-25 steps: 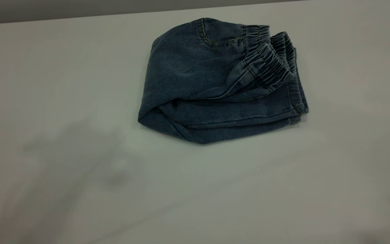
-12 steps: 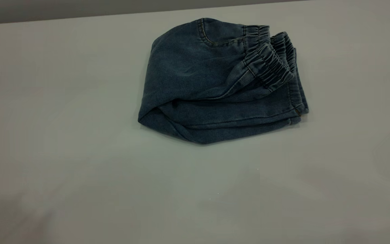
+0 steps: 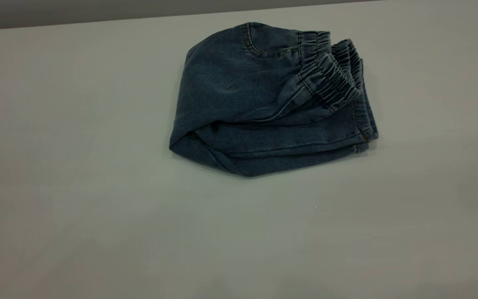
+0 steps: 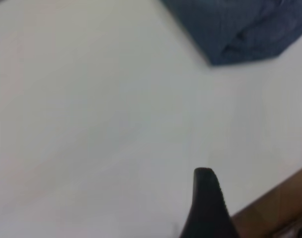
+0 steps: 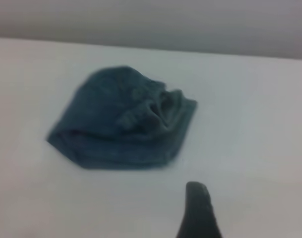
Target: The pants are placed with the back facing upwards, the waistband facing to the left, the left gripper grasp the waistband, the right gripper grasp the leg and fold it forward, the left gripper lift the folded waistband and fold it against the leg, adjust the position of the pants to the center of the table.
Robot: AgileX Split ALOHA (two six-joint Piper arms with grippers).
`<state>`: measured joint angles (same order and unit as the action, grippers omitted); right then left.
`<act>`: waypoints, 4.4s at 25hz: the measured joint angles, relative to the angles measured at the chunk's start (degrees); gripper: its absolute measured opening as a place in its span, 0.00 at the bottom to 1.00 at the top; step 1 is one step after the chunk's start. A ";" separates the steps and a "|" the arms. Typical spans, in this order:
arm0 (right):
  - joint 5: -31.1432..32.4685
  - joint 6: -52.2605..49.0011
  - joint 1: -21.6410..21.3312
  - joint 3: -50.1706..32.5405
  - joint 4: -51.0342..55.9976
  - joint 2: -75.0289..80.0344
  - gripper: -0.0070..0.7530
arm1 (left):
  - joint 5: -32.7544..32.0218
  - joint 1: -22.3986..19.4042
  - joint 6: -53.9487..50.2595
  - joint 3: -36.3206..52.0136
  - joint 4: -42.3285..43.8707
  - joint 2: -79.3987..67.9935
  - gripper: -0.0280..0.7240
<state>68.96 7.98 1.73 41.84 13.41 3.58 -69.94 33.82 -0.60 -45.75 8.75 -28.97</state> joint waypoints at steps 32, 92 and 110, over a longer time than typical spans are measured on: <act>-6.34 1.43 0.00 -11.84 -4.37 -0.95 0.57 | 8.08 0.00 -6.08 16.82 -6.25 10.31 0.63; -6.00 1.08 1.12 -11.84 -3.01 -0.95 0.57 | 8.05 -35.18 -5.93 16.71 -5.83 28.97 0.63; -8.00 -3.31 1.12 -12.79 -9.56 -3.61 0.57 | 8.00 -35.18 -5.88 16.71 -5.79 28.97 0.63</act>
<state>60.96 4.67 2.85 29.05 3.84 -0.03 -61.93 -1.36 -6.47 -29.04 2.96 0.00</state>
